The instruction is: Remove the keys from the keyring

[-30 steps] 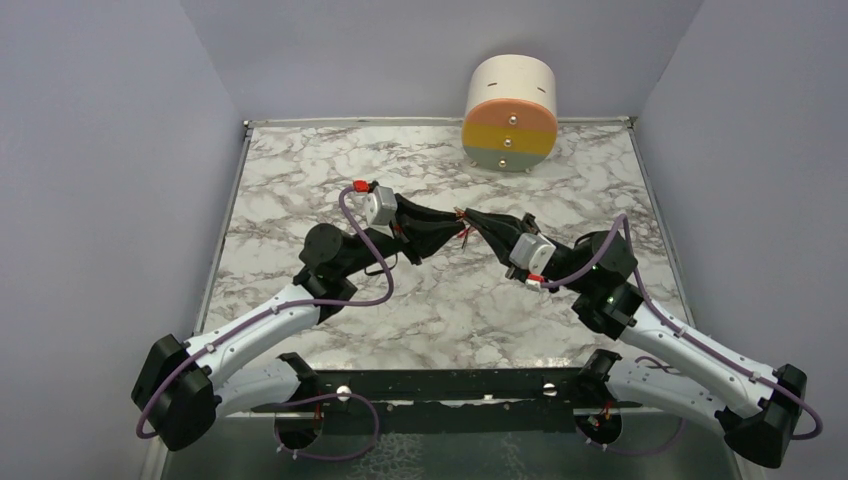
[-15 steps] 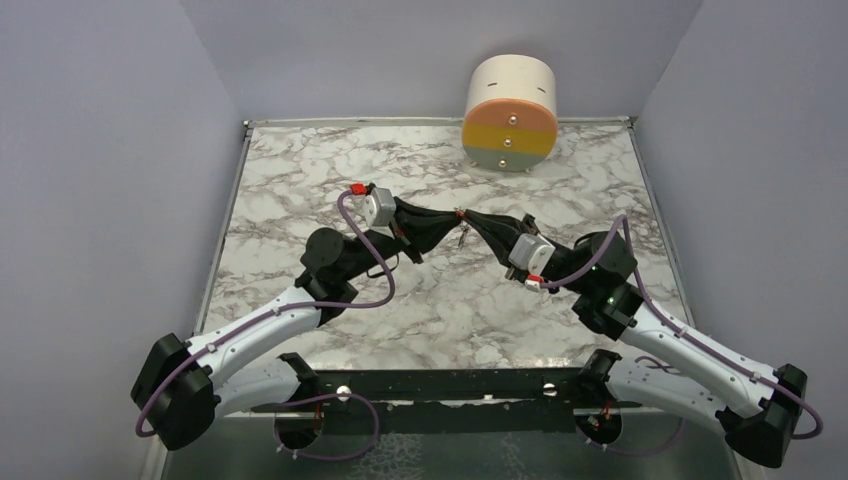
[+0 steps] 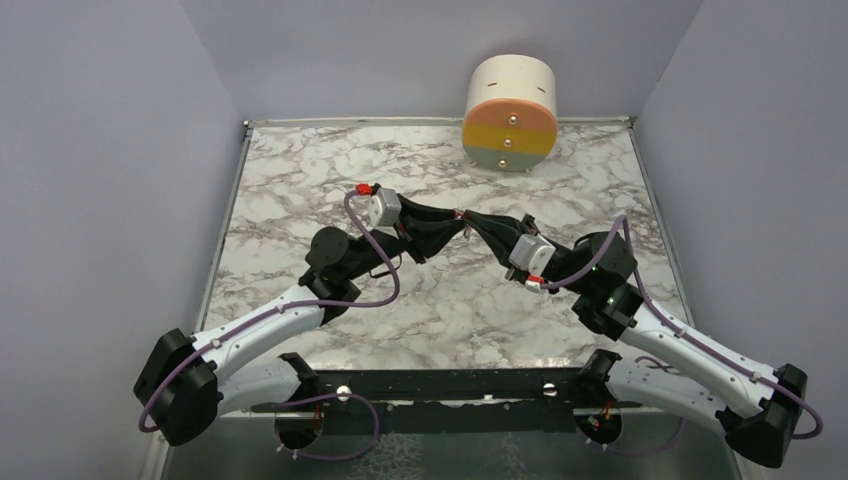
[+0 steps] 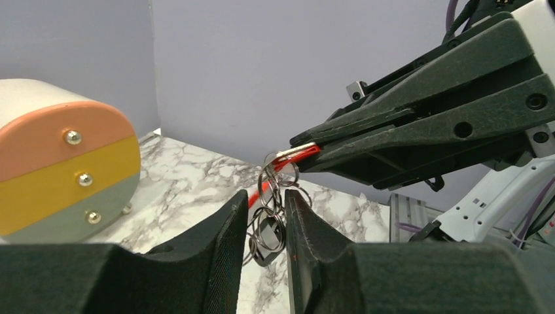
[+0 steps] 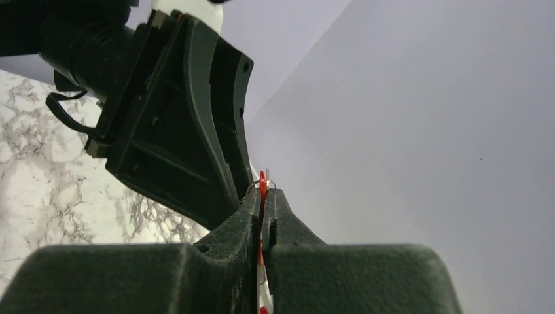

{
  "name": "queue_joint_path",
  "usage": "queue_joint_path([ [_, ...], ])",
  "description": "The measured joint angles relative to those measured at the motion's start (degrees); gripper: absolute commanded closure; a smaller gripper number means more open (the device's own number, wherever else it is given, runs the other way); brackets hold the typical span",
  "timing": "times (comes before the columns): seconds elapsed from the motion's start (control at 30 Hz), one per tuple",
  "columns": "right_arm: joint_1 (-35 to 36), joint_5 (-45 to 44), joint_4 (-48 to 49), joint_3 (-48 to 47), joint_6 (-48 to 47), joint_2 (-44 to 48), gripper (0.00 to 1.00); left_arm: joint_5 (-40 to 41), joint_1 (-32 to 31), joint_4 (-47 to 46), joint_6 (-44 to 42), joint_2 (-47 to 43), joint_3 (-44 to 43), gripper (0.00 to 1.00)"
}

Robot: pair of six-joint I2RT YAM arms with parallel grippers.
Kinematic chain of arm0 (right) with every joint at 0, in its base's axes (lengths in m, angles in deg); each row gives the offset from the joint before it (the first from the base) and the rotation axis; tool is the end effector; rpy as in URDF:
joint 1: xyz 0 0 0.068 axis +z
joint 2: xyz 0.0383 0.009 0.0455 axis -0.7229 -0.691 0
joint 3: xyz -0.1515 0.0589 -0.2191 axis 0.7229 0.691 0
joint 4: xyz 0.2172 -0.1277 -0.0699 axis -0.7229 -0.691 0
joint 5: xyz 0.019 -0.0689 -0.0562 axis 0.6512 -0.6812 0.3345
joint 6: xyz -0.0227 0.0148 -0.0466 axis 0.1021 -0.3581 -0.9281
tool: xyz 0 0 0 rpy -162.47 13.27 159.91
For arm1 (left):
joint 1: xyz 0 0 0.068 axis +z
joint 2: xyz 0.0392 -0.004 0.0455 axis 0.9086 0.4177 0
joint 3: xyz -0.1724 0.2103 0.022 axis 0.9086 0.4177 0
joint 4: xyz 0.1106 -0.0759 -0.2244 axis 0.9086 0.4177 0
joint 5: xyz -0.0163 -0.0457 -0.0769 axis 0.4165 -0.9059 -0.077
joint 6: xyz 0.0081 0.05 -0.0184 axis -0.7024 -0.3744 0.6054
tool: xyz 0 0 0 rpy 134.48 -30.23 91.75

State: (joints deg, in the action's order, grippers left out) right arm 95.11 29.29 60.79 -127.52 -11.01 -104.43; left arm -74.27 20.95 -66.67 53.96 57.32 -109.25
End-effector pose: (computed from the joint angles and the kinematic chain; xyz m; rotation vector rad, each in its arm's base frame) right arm 0.1225 0.1579 0.3665 -1.1149 0.7807 0.4001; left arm 0.1637 -0.1784 0.3430 0.6052 1.1143 -1.2012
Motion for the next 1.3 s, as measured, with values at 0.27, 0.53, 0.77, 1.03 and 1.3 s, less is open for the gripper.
queue_joint_path([
  [0.27, 0.2, -0.2, 0.4, 0.3, 0.0, 0.0, 0.98, -0.3, -0.4, -0.8, -0.1, 0.9, 0.0, 0.90],
  [0.53, 0.3, -0.2, 0.5, 0.5, 0.2, 0.0, 0.98, 0.8, -0.5, -3.6, -1.2, -1.1, 3.2, 1.00],
  [0.77, 0.4, -0.7, 1.4, 0.9, 0.2, 0.5, 0.98, 1.1, -0.8, -4.7, -2.7, -2.2, 4.2, 1.00],
  [1.03, 0.5, -1.4, 1.4, 1.2, -0.1, 0.9, 0.98, 1.1, -1.1, -4.8, -3.9, -2.2, 4.2, 1.00],
  [1.3, 0.6, -1.4, 1.8, 1.2, 0.0, 0.7, 0.98, -0.2, -1.2, -5.4, -4.6, -1.7, 4.2, 1.00],
])
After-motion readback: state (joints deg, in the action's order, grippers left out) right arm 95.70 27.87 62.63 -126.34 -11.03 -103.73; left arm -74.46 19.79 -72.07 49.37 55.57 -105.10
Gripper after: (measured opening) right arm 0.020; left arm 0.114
